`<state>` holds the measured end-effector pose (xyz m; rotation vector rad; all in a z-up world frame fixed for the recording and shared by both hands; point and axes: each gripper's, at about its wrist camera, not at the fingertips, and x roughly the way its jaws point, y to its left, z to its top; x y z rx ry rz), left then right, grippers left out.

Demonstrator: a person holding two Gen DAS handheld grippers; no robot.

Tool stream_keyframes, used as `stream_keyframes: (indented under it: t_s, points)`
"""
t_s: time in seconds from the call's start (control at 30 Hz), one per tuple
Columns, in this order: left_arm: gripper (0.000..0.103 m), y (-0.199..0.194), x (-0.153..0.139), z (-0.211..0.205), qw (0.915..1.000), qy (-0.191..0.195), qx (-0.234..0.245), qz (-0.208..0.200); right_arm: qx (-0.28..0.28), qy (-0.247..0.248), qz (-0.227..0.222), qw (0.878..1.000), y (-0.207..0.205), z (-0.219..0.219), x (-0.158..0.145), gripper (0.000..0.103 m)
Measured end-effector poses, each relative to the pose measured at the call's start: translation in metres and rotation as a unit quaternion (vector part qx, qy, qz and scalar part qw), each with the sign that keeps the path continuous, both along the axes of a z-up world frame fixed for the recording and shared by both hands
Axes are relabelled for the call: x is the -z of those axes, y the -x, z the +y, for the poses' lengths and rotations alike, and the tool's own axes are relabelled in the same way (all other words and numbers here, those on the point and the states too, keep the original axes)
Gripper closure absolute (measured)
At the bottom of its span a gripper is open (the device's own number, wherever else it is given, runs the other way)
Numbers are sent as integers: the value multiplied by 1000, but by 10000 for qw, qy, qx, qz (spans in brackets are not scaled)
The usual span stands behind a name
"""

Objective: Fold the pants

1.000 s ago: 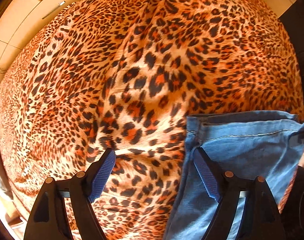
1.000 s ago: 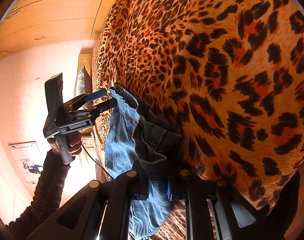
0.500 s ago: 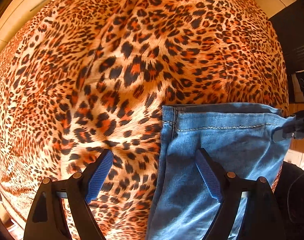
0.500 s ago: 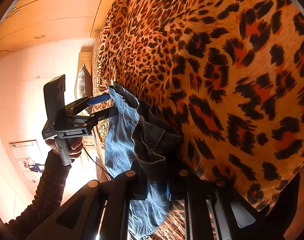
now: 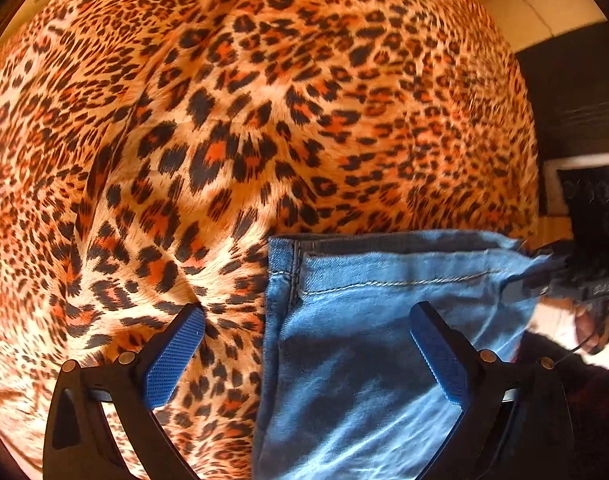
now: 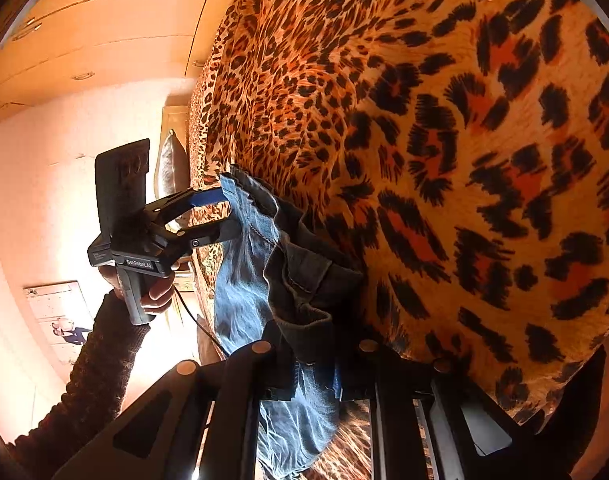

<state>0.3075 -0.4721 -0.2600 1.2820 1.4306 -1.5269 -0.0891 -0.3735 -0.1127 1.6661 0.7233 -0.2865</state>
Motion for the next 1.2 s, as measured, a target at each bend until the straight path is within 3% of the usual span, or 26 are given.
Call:
stream_keyframes:
  t_s: [0.07,0.17,0.27,0.4,0.47,0.6,0.77,1.0,1.2]
  points:
    - [16,5,-4,3,9991,-19,66,417,-3,-1,-18,10000,1,0,0,91]
    - [20,18,-2,10,9986,181,503,34,6,-8,-52,10000,3,0,0,91]
    - [20,20,1,7,9989,135,438,9,11,-17,-76,10000,4,0,1,91]
    - [43,17,-8,8,9993,170,238,221,16,-2,-72,10000,4,0,1,91]
    - [58,18,-5,11,9991,242,346,-23,34,-4,-74,10000,4,0,1,91]
    - [74,3,-3,10,9996,235,-172,-32,7,104,-28,9999,1,2,-1,92]
    - [78,14,-24,25,9978,594,-179,-216,-365,672,312,9966,-15,6,-20,94]
    - [82,17,-41,40,9958,813,-365,-185,-426,755,254,9959,-20,9,-28,94]
    - [83,-6,-85,61,9915,1158,-553,-215,-747,1263,165,9890,-36,18,-59,95]
